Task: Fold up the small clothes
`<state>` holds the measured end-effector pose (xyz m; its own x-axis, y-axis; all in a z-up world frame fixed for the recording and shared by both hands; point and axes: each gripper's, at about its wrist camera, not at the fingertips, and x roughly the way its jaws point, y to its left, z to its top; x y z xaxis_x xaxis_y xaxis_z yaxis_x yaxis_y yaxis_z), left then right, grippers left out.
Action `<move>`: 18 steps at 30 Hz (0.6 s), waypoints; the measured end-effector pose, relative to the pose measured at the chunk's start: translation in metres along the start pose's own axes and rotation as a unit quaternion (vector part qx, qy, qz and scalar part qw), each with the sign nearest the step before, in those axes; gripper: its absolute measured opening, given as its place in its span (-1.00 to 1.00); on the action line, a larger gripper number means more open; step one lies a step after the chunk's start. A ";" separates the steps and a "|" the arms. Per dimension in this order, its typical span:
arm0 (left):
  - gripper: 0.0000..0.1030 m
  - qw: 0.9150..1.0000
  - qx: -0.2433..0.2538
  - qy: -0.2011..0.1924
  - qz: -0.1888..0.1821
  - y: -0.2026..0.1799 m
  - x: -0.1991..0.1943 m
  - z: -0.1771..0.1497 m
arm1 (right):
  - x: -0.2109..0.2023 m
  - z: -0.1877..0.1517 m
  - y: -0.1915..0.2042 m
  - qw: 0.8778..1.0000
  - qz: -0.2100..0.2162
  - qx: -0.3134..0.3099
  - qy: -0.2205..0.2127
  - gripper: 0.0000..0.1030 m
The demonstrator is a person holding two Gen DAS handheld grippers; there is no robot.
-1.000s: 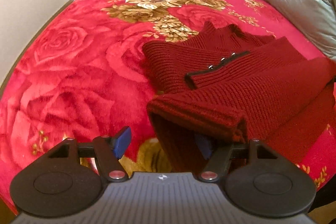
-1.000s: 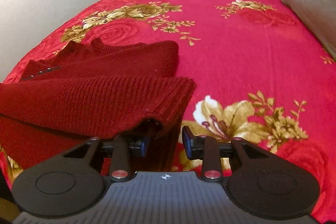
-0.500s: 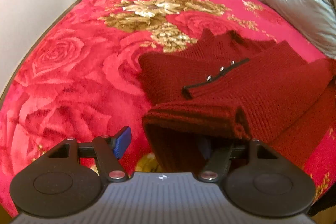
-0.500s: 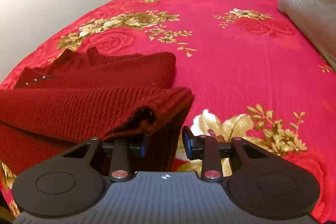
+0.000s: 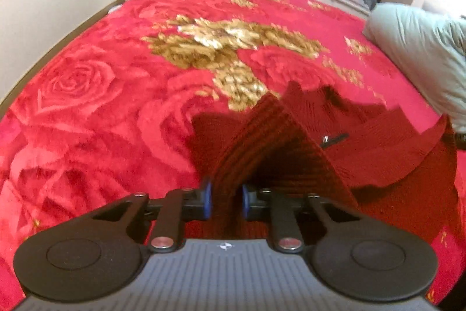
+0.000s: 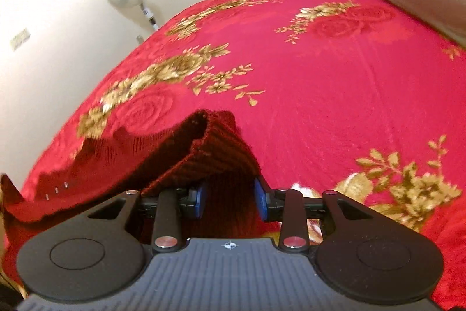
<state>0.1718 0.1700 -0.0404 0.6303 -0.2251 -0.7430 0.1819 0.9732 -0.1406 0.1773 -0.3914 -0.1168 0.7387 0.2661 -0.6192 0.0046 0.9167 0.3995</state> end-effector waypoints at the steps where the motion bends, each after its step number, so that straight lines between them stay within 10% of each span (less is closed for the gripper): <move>1: -0.65 0.999 -0.031 -0.005 -0.005 0.009 0.001 0.003 | 0.002 0.001 -0.002 1.000 0.000 0.010 -0.002 -0.29; 5: -0.66 0.989 -0.145 0.028 -0.002 0.040 0.016 0.005 | 0.016 0.004 -0.009 0.999 -0.010 0.053 -0.002 -0.29; 10: -0.65 0.992 -0.117 0.048 0.009 0.028 0.026 0.007 | 0.025 0.004 -0.008 0.998 -0.014 0.059 0.007 -0.29; 14: -0.75 0.992 -0.122 0.040 0.006 0.030 0.026 0.008 | 0.026 0.005 -0.008 0.998 -0.003 0.059 0.012 -1.00; 18: -0.81 0.994 -0.110 0.000 0.005 0.032 0.013 0.014 | 0.016 0.011 0.002 0.999 0.004 0.034 -0.020 -1.00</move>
<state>0.1964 0.1974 -0.0460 0.6319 -0.2147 -0.7447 0.0054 0.9621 -0.2728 0.1962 -0.3887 -0.1186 0.7652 0.2598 -0.5891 0.0439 0.8918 0.4503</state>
